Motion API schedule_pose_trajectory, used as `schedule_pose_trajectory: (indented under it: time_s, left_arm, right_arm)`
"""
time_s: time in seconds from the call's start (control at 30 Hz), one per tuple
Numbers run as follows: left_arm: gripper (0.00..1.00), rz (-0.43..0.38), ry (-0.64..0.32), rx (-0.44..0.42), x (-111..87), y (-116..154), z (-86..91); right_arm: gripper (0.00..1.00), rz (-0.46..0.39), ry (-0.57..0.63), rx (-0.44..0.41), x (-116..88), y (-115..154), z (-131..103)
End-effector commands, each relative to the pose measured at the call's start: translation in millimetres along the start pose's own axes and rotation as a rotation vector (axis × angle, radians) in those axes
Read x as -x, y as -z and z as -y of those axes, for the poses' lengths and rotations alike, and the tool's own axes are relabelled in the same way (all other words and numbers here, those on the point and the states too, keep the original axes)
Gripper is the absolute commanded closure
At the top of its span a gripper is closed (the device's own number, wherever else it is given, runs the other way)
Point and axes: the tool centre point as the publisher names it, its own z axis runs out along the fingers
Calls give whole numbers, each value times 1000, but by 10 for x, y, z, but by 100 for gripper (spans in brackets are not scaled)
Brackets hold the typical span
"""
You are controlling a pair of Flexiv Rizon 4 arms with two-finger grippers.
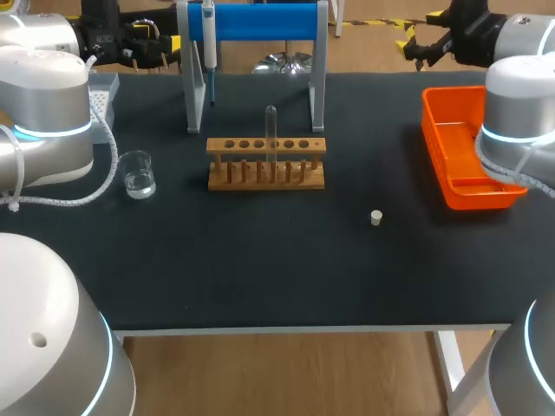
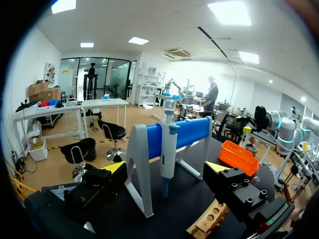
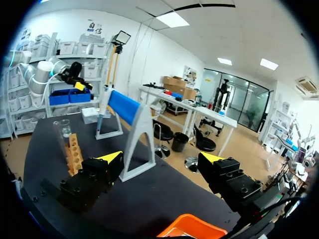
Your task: Invert the test tube, pick up the pipette, mount the tip to pipette, aspirate from beaker and dispense into the tube, eject the tip, return the pipette, and cap with the stopper.
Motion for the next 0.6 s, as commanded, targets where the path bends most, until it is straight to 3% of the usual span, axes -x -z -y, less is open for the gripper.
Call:
schedule_pose_trajectory:
  time_s: [0.03, 0.37, 0.6]
  left_arm:
    - [0, 2, -1, -3, -3, -3, -9]
    - [0, 2, -1, -3, -3, -3, -9]
    - [0, 2, -1, -3, -3, -3, -9]
  right_arm:
    - [0, -31, 11, 18, -286, 293, 52]
    - [0, -179, 32, 35, -1176, 529, 257]
    - [0, -241, 33, 70, -1683, 564, 325]
